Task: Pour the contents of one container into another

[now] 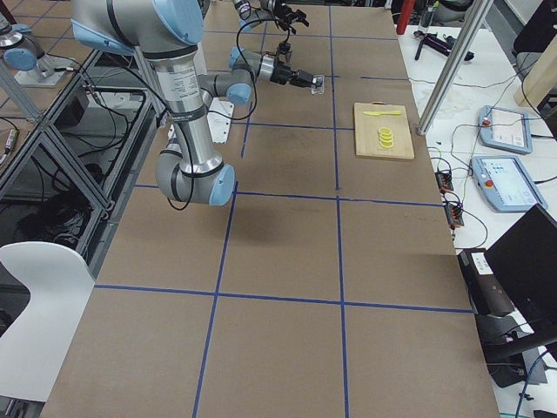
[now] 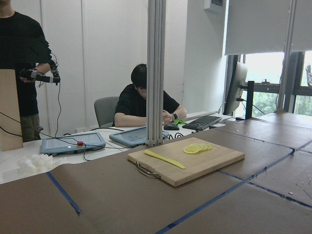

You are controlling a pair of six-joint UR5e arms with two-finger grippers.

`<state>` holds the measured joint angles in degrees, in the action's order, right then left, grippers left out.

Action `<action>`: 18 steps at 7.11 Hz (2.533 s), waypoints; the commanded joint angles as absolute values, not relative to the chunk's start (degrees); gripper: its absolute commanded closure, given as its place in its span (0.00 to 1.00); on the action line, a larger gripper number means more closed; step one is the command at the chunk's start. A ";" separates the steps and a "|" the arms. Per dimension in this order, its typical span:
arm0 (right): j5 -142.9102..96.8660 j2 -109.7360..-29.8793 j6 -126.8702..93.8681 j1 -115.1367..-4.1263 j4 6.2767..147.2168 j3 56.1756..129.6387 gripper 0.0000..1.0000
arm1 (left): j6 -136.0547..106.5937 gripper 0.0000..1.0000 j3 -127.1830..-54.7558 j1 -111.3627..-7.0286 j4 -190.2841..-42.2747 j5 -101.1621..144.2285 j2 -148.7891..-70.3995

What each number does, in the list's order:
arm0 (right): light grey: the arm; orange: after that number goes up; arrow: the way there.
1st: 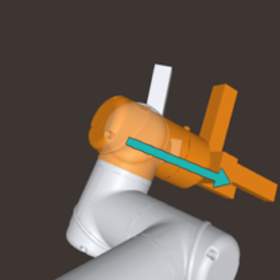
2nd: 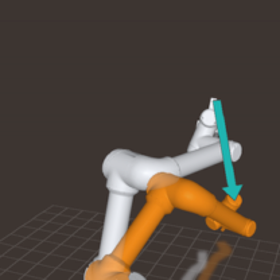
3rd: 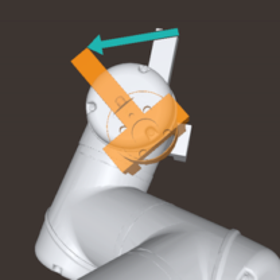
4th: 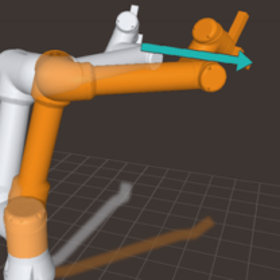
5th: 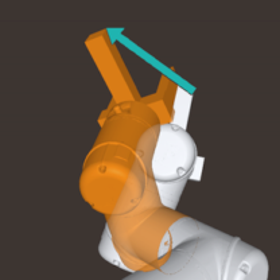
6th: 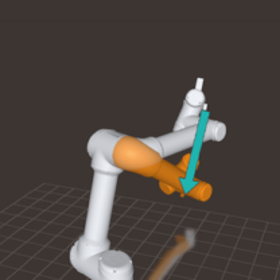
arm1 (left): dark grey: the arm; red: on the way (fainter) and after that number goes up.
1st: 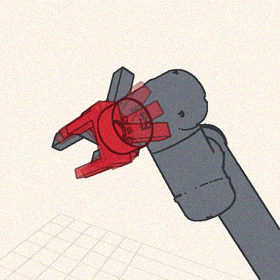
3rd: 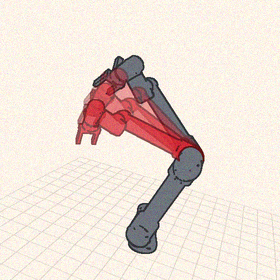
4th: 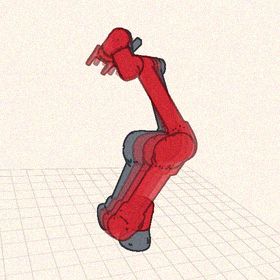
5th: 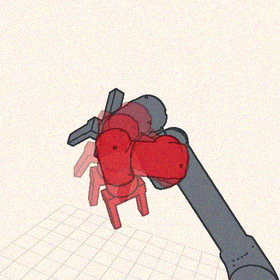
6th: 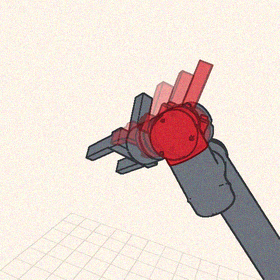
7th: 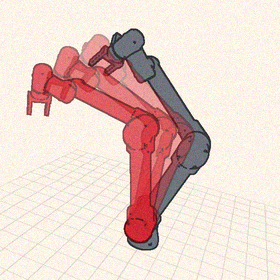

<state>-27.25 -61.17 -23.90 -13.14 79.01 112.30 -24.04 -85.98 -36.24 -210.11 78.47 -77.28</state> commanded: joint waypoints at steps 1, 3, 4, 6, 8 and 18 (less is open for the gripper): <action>-27.25 -61.26 -24.17 -13.18 79.01 112.24 1.00 | -17.90 0.00 -86.31 -53.27 -194.58 98.52 -78.47; -27.25 -61.26 -24.26 -13.10 78.84 112.32 1.00 | -8.64 0.00 -86.31 -69.62 -175.52 116.38 -81.55; -27.25 -61.35 -24.26 -13.10 78.84 112.24 1.00 | -6.79 0.00 -86.48 -73.79 -169.25 118.98 -81.56; -27.59 -61.52 -27.57 -13.18 74.31 111.98 1.00 | 1.71 0.00 -90.76 -80.73 -149.96 119.18 -81.56; -29.79 -61.79 -28.04 -13.27 72.51 111.97 1.00 | 11.93 0.00 -92.02 -87.50 -142.39 117.44 -81.65; -33.22 -74.06 -37.24 -13.10 54.61 111.62 1.00 | 6.42 0.00 -88.68 -91.58 -99.84 132.45 -89.56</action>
